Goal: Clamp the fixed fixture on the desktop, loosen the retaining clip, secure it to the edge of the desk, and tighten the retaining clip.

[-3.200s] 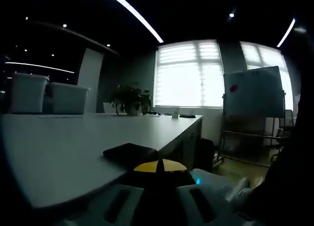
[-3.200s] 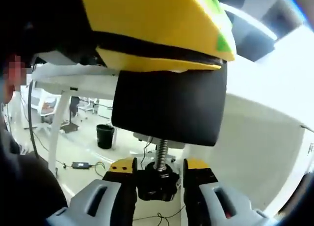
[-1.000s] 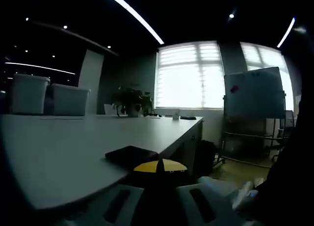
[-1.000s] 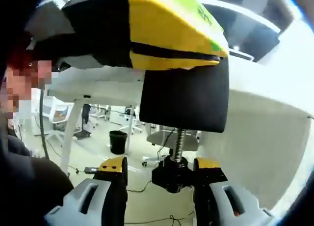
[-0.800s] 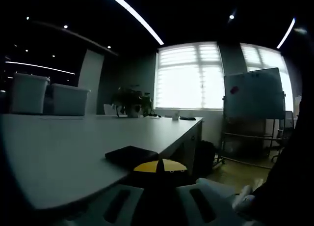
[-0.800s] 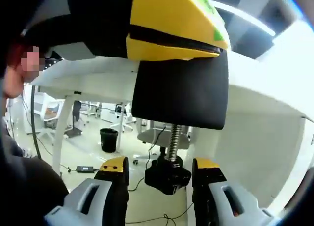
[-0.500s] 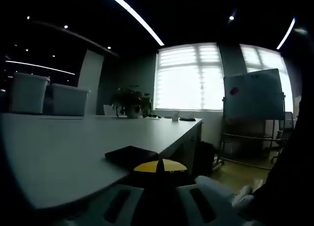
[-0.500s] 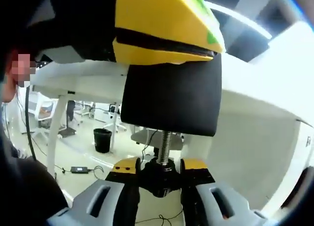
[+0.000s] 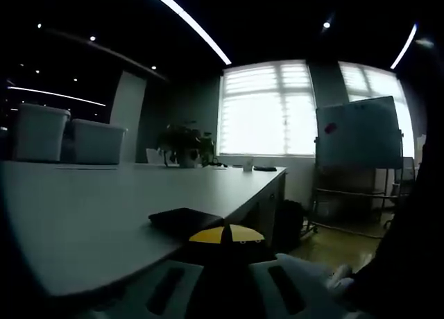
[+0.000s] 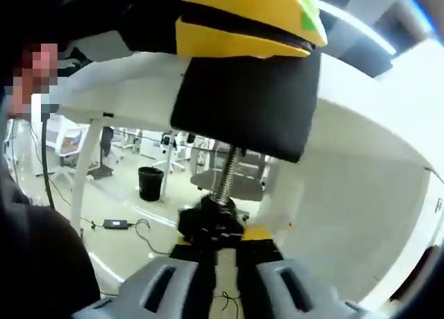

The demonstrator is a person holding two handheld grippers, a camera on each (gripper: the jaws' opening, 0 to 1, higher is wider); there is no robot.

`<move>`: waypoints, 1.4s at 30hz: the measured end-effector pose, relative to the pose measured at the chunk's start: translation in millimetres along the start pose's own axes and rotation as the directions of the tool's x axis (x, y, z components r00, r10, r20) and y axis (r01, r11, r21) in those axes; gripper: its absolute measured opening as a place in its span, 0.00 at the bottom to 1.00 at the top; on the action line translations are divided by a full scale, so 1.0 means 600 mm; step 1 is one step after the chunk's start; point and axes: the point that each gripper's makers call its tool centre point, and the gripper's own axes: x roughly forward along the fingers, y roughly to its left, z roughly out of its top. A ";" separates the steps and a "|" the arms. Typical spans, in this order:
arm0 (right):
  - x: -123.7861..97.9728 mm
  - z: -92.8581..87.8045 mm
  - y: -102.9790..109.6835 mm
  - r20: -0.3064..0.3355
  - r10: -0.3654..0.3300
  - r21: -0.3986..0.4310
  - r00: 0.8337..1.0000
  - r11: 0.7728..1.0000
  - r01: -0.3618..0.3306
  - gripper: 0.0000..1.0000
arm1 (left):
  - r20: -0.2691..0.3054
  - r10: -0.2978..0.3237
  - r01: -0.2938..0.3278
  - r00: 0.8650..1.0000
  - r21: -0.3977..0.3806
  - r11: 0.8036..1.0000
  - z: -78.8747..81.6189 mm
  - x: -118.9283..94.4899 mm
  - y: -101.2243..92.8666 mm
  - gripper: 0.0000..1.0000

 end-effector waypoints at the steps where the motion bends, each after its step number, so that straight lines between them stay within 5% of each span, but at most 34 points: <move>1: 0.002 -0.003 -0.009 -0.004 -0.002 0.004 1.000 1.000 0.002 0.04 | -0.004 -0.002 0.002 1.000 0.000 1.000 -0.001 0.000 0.000 0.01; 4: -0.003 -0.019 -0.017 -0.024 -0.015 0.017 1.000 1.000 0.016 0.30 | -0.010 -0.006 0.006 1.000 0.001 1.000 -0.003 0.000 0.001 0.01; 12: -0.013 0.006 0.013 0.055 0.007 0.050 0.998 0.999 -0.010 0.47 | -0.027 -0.007 0.007 1.000 -0.004 1.000 -0.005 0.001 0.003 0.01; 23: -0.021 0.033 0.006 0.102 0.010 0.016 0.995 1.000 -0.012 0.29 | -0.070 0.020 -0.018 0.997 0.029 0.999 -0.010 0.004 0.005 0.01; 26: -0.022 0.034 0.010 0.094 0.045 0.047 0.995 0.998 -0.050 0.29 | -0.076 0.028 -0.026 0.997 0.032 0.999 -0.011 0.004 0.007 0.01; 29: -0.020 0.035 0.020 0.097 0.155 0.083 0.983 0.983 -0.163 0.28 | -0.084 0.032 -0.028 0.996 0.039 0.999 -0.011 0.003 0.008 0.01; 33: -0.021 0.033 0.028 0.087 0.339 0.024 0.937 0.939 -0.342 0.28 | -0.089 0.032 -0.029 0.996 0.044 0.999 -0.011 0.001 0.009 0.01; 34: -0.019 0.032 0.034 0.079 0.428 0.036 0.900 0.901 -0.432 0.28 | -0.089 0.034 -0.030 0.996 0.043 0.999 -0.011 0.001 0.010 0.01; 38: -0.022 0.031 0.054 0.047 0.596 0.042 0.802 0.801 -0.598 0.27 | -0.095 0.038 -0.035 0.995 0.043 0.998 -0.012 -0.002 0.013 0.01; 39: -0.026 0.030 0.053 0.043 0.623 0.057 0.781 0.779 -0.624 0.27 | -0.092 0.042 -0.039 0.995 0.035 0.999 -0.010 -0.003 0.012 0.01; 40: -0.027 0.028 0.048 0.040 0.626 0.055 0.779 0.777 -0.627 0.27 | -0.091 0.044 -0.041 0.995 0.031 0.999 -0.010 -0.004 0.010 0.01; 42: -0.032 0.031 0.045 0.055 0.665 -0.027 0.745 0.747 -0.665 0.27 | -0.074 0.045 -0.043 0.996 0.026 0.999 -0.007 -0.002 0.008 0.01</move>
